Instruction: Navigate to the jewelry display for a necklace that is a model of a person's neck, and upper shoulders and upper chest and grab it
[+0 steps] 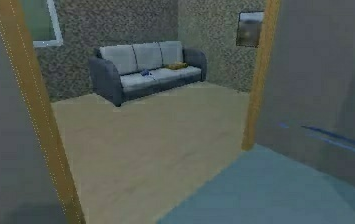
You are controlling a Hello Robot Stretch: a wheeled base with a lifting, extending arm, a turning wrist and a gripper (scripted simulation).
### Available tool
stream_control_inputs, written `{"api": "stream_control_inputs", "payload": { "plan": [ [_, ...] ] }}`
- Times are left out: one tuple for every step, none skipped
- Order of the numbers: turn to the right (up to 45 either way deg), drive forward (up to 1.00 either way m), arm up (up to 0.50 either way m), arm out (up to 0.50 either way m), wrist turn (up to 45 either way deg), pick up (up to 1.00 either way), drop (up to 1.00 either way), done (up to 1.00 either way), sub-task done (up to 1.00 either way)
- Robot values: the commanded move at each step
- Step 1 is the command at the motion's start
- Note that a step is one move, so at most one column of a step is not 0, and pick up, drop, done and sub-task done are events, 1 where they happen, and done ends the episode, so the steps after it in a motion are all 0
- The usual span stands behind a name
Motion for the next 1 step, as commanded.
{"api": "stream_control_inputs", "payload": {
  "plan": [
    [3.0, 0.00, 0.00, 0.00, 0.0, 0.00, 0.00, 0.00, 0.00]
  ]
}}
